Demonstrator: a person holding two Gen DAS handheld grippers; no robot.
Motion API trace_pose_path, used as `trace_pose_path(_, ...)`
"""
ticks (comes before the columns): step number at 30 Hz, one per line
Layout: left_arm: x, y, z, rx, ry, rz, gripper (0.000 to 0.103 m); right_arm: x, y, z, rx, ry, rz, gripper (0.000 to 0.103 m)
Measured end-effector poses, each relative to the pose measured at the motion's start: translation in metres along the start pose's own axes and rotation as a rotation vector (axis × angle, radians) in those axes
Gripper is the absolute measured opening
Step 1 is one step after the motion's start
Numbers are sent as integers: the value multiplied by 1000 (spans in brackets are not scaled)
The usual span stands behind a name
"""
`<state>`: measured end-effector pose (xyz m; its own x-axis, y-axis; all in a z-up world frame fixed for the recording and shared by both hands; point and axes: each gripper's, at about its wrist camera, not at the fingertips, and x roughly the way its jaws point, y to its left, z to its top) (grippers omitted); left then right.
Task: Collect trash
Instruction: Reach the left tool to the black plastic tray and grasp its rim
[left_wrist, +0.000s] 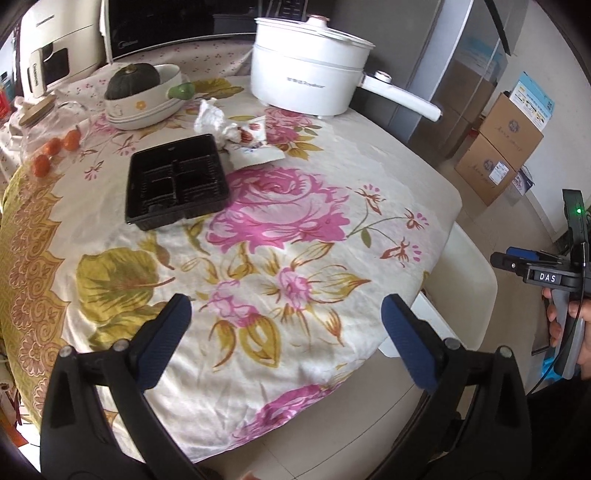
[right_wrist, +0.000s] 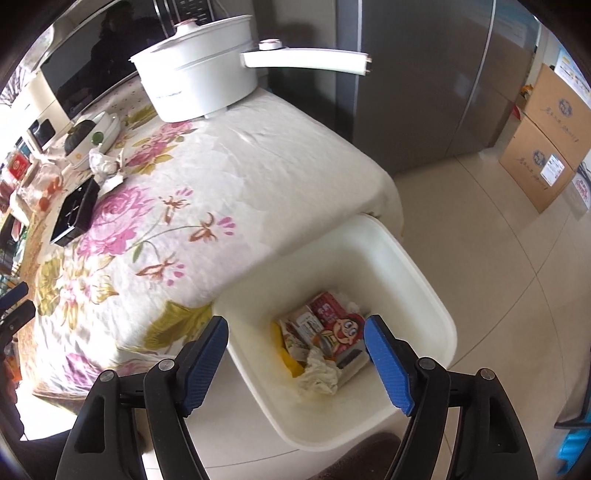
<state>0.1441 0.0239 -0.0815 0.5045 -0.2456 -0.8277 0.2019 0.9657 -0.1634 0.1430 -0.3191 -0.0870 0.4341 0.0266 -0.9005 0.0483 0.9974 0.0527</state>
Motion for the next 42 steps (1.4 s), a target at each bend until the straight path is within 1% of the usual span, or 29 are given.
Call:
trace_pose_path(7,-4,45,3,-118,-10,46,102,5,44,12,-46,-6,43,79)
trace_pose_path(9,-2,54,5,-136,-7,56,102,8,55,15,-53,-5,55,79)
trace_pose_path(15,5,87,25,-240,-45,92,102,18,83,25,-55,0,85,79)
trace_pose_path(18,15,90,38,-245,-68,101,102,23,94,30,-51,8,101,79)
trace_pose_path(21,33,89,49,-247,-73,113,102,27,102,35,-44,7,105,80)
trace_pose_path(26,59,93,65,-288,-97,119,102,37,107,40,0,24,126,80)
trace_pose_path(29,69,92,74,-290,-117,172,102,43,107,41,16,42,134,80)
trace_pose_path(31,75,94,74,-303,-132,219,102,45,107,41,14,48,123,80)
trace_pose_path(33,84,98,72,-314,-122,244,102,48,105,40,12,55,111,80)
trace_pose_path(34,88,100,71,-318,-116,260,101,49,103,40,13,58,108,80)
trace_pose_path(36,96,107,67,-340,-110,256,97,50,100,38,17,62,101,80)
trace_pose_path(39,99,117,64,-389,-122,221,91,52,97,35,15,68,88,80)
trace_pose_path(40,100,118,63,-400,-130,209,87,52,96,34,14,70,84,80)
trace_pose_path(42,99,118,62,-404,-156,182,82,53,96,31,14,78,79,80)
